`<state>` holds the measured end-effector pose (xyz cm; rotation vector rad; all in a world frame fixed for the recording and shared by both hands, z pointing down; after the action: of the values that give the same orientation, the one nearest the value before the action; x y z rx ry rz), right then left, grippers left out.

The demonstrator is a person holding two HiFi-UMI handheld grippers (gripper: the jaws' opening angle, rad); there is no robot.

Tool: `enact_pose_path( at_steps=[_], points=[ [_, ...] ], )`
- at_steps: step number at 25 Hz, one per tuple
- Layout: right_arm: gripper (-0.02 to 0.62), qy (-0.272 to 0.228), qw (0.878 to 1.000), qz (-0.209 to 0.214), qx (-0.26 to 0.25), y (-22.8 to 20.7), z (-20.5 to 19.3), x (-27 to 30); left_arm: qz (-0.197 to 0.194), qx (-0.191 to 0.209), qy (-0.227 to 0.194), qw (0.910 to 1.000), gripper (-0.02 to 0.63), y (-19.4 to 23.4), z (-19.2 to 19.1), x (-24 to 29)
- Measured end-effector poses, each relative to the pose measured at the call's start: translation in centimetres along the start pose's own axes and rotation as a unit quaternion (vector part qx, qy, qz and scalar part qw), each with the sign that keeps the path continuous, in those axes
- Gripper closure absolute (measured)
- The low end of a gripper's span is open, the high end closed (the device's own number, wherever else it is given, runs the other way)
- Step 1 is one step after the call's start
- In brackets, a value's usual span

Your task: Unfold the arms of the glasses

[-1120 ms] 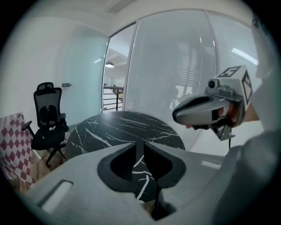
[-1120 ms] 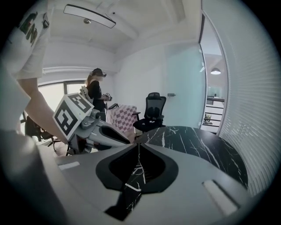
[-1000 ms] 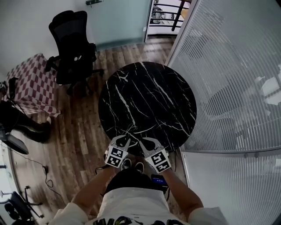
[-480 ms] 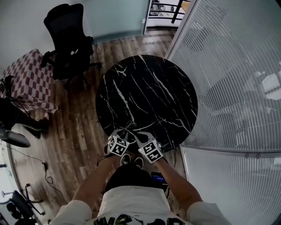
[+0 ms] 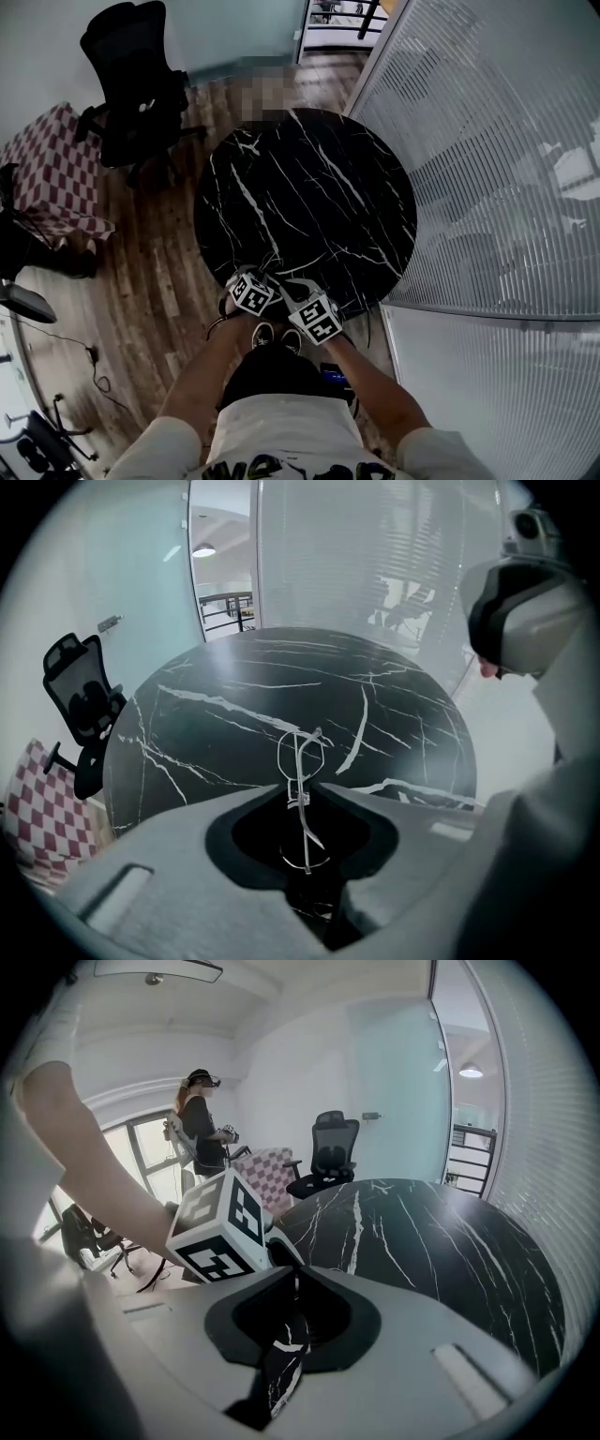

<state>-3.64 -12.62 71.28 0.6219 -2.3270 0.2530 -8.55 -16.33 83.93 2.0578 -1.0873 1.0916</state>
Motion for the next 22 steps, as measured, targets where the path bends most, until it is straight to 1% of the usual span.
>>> enact_pose_path(
  at_steps=[4, 10, 16, 19, 22],
  points=[
    [0.581, 0.005, 1.000, -0.001, 0.009, -0.1, -0.9, 0.1, -0.003, -0.002, -0.002, 1.0000, 0.529, 0.1, 0.6, 0.4],
    [0.581, 0.005, 1.000, -0.002, 0.017, -0.2, -1.4, -0.2, -0.015, -0.001, -0.005, 0.9999, 0.529, -0.6, 1.1, 0.6],
    [0.581, -0.002, 1.000, -0.009, 0.024, -0.5, -1.3, -0.6, -0.020, -0.002, 0.009, 0.9998, 0.531, -0.9, 0.7, 1.0],
    [0.581, 0.000, 1.000, -0.010, 0.028, -0.6, -1.6, -0.8, -0.014, -0.004, 0.008, 0.9999, 0.552, -0.6, 0.5, 1.4],
    [0.583, 0.000, 0.999, -0.013, 0.033, -0.7, -2.0, -1.0, -0.016, 0.000, 0.002, 0.9999, 0.563, -0.6, 0.8, 1.1]
  ],
)
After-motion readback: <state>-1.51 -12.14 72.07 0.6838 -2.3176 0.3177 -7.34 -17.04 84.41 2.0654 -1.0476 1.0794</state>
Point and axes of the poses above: the fingertips, and each gripper's own axes: x forward along the fingers, y to its left, z out of its top, the point moved 1 cm from there along -x, backward along the fingers, and after that the axes turned 9 degrees about -x, right-handed, at the moved point
